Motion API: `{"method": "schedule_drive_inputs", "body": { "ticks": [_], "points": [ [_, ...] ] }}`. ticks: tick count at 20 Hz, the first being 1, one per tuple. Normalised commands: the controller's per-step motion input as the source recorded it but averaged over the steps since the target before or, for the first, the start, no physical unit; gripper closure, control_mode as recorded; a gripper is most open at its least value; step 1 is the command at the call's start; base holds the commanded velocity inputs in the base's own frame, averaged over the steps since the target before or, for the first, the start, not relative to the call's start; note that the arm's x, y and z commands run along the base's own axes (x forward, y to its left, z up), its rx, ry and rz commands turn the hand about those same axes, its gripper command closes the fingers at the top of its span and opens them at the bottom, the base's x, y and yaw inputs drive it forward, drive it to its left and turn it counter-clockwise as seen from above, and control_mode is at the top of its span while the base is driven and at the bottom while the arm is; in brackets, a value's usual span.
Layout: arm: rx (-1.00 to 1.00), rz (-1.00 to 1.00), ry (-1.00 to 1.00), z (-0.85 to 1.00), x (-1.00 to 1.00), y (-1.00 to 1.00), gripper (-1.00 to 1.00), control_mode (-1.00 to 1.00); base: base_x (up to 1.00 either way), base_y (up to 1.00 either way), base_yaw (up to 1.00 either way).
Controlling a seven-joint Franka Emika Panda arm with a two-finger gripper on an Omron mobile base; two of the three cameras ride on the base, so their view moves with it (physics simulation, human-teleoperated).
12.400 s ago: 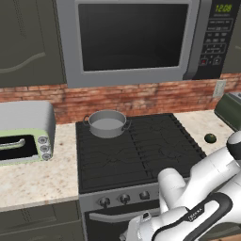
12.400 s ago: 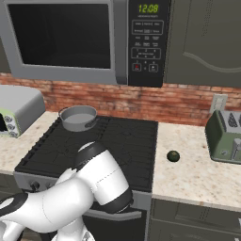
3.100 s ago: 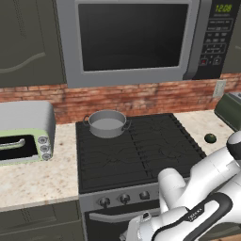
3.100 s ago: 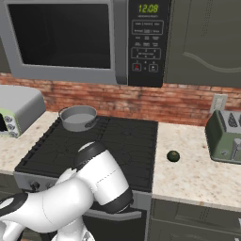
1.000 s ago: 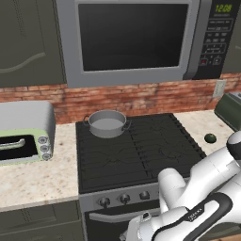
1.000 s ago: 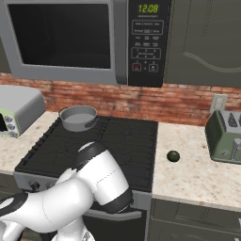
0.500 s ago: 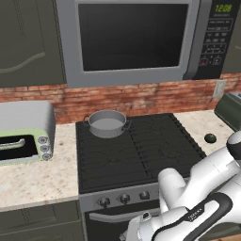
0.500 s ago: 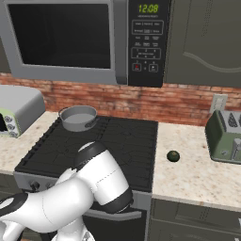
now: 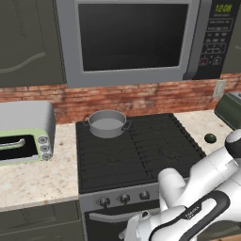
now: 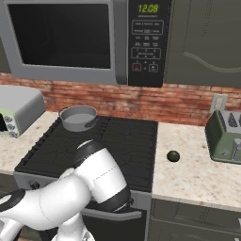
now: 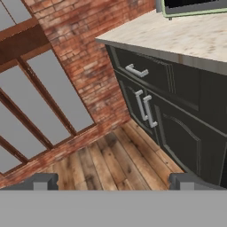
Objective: Turn on the burner for the pot on the stove. Wait thirty seconds for the pot to heat up. Then add the squash to the pot.
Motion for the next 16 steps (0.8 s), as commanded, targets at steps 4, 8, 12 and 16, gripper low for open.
{"method": "schedule_drive_inputs", "body": {
  "ticks": [4,8,12,16],
  "points": [
    [0.03,-0.02,0.0,1.0,-0.19,0.09,-1.0,-1.0,0.0,0.0,0.0],
    [0.06,-0.02,-0.08,1.0,-0.56,0.18,-1.0,-1.0,0.0,0.0,0.0],
    [0.01,-0.04,-0.18,1.0,-0.53,-0.18,-1.0,-1.0,0.0,0.0,0.0],
    [0.0,-0.1,-0.19,1.0,-0.24,-0.29,-1.0,-1.0,0.0,0.0,0.0]
  ]
}}
